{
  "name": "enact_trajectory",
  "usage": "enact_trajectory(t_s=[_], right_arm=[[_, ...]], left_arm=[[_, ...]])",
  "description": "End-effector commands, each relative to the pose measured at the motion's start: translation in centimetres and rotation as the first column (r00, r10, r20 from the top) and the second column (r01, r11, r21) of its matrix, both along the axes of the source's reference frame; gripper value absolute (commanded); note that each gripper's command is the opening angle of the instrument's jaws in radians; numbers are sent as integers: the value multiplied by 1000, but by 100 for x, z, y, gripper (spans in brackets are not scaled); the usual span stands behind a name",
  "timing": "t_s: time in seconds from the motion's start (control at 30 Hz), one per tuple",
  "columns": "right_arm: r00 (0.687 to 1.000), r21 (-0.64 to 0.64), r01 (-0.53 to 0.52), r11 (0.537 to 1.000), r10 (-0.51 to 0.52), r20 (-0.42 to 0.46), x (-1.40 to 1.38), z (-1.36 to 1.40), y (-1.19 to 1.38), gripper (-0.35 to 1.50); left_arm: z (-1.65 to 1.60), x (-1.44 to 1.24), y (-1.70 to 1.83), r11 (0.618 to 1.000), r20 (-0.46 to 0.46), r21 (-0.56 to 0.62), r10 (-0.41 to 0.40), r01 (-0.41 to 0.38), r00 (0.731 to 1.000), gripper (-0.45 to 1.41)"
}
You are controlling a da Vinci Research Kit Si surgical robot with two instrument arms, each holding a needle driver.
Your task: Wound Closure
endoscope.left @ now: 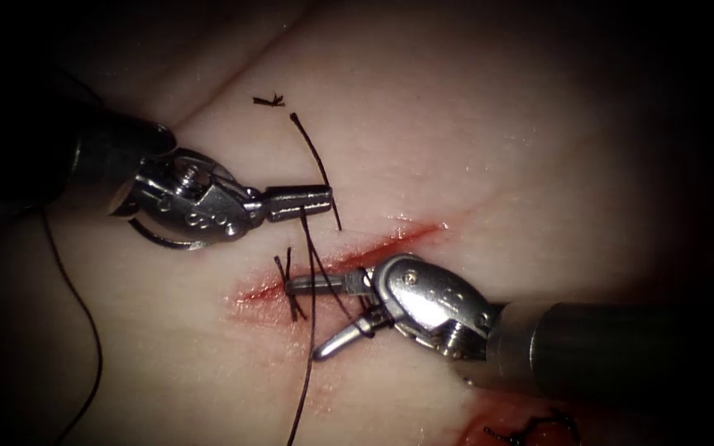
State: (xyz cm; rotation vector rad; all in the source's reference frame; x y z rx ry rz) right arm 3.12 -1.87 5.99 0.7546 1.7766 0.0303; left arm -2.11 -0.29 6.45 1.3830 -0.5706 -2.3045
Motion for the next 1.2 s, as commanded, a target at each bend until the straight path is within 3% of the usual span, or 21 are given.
enact_trajectory(t_s=[0.03,0.27,0.67,0.87,1.2], right_arm=[[1000,4,-1,1000,1,-5,7,3,-6,83],[999,40,-27,999,29,-33,5,3,-2,83],[986,138,-148,979,158,-60,-4,-15,32,84],[967,159,-248,956,255,-23,-7,-18,52,88],[942,142,-335,931,331,51,-19,-10,66,88]], left_arm=[[6,-5,-3,1000,1,-1,-1,1,1000,-45],[16,0,-16,1000,0,-15,-3,3,1000,-45],[29,4,-35,1000,-11,-10,-30,29,1000,-45],[29,2,-42,999,-25,-11,-48,48,999,-45],[23,0,-60,998,-37,-11,-68,67,997,-45]])
